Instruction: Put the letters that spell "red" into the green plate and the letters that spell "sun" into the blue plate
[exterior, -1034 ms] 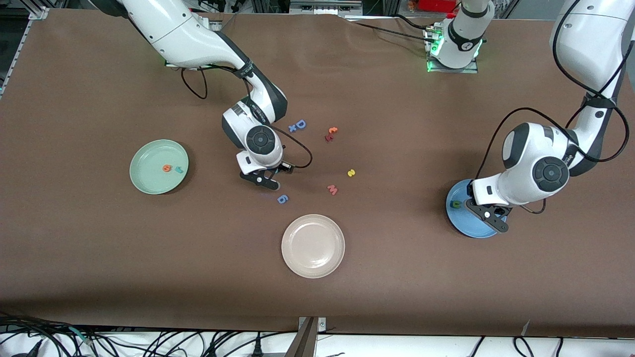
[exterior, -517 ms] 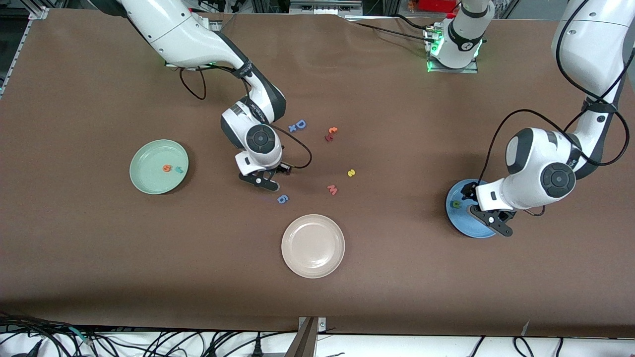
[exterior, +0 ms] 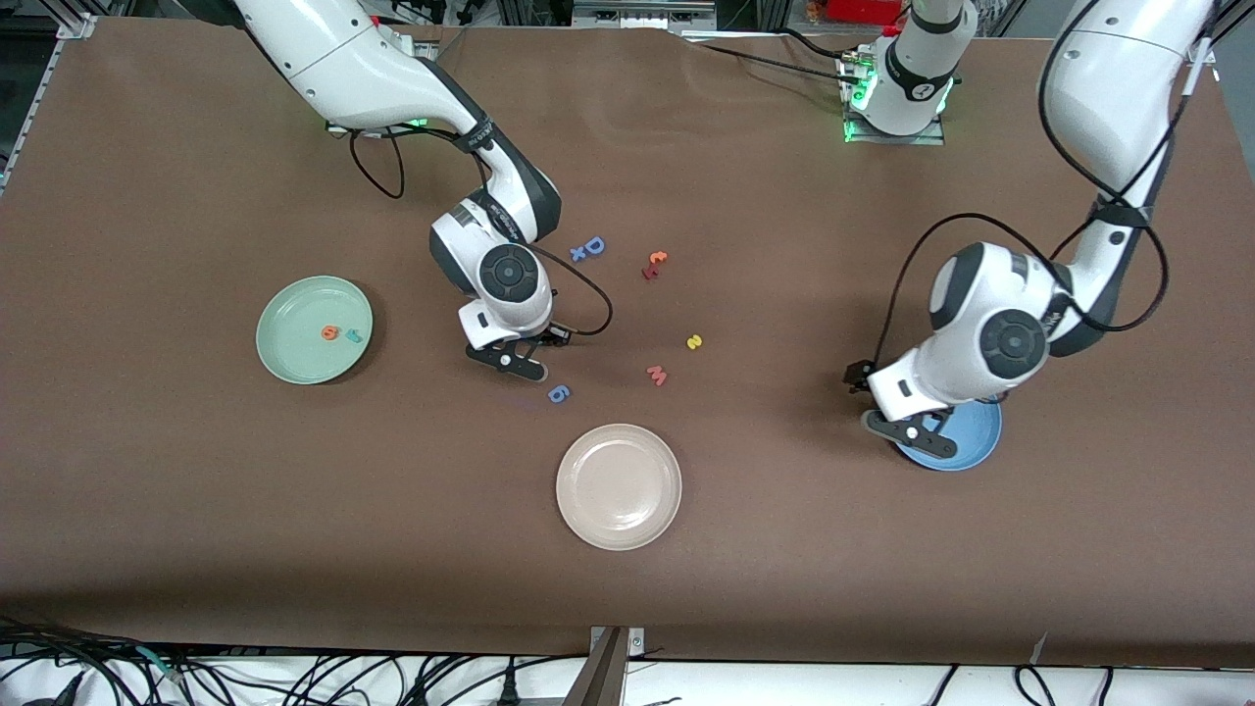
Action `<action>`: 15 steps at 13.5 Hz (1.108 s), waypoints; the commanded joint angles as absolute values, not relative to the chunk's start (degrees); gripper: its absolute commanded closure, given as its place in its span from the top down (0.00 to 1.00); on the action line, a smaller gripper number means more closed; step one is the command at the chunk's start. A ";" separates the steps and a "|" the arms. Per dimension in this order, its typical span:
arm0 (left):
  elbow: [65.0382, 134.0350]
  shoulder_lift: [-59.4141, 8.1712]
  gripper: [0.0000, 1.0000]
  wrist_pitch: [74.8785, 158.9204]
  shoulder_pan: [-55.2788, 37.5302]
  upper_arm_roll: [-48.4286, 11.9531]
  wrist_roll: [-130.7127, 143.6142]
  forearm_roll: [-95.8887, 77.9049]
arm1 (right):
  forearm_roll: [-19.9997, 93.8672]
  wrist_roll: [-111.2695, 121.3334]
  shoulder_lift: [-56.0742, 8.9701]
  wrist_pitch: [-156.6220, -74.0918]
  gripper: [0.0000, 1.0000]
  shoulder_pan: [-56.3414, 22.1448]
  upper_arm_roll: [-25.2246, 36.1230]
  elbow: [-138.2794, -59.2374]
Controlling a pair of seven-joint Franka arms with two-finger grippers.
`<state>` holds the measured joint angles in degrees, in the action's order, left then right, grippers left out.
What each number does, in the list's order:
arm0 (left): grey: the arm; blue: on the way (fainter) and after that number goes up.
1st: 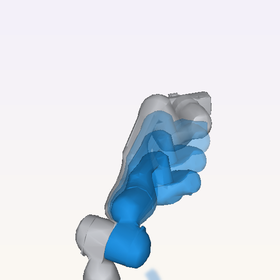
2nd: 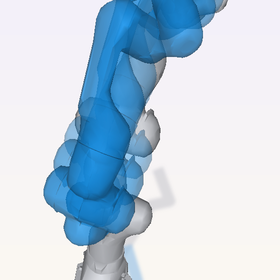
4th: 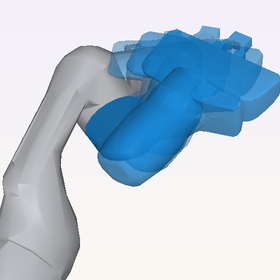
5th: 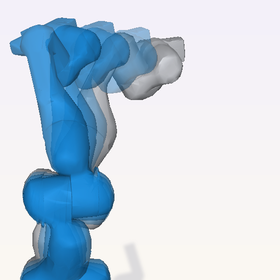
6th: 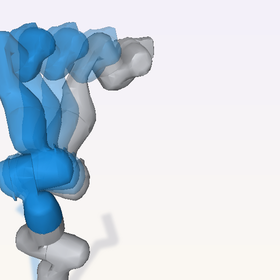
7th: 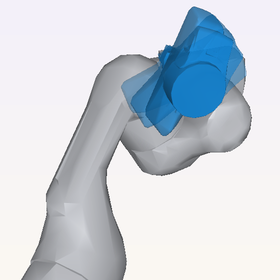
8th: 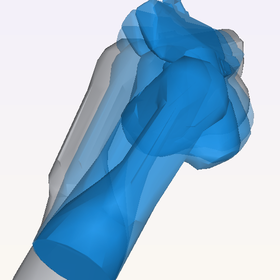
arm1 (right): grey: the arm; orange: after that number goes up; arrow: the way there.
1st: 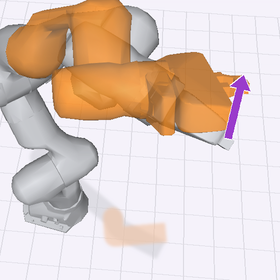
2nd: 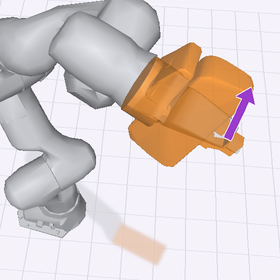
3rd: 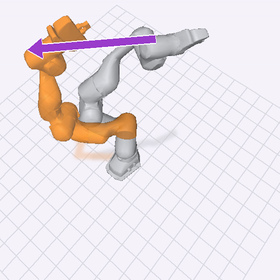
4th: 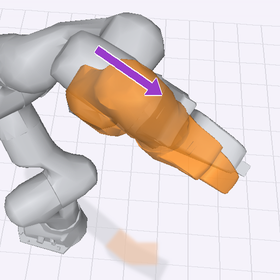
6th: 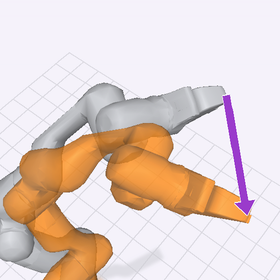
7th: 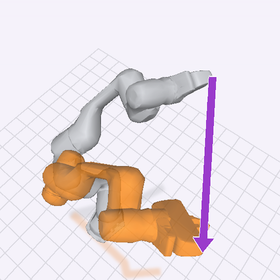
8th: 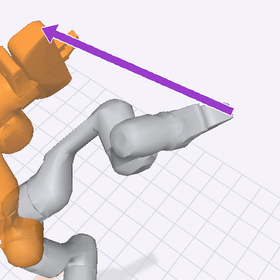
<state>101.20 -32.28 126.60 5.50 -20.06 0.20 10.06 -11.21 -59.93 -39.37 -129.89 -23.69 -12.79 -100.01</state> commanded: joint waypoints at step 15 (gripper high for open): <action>94.39 -40.16 1.00 126.04 -14.93 -19.60 45.69 5.19 | -11.69 -60.12 -36.21 -133.06 0.51 -23.38 -13.27 -104.67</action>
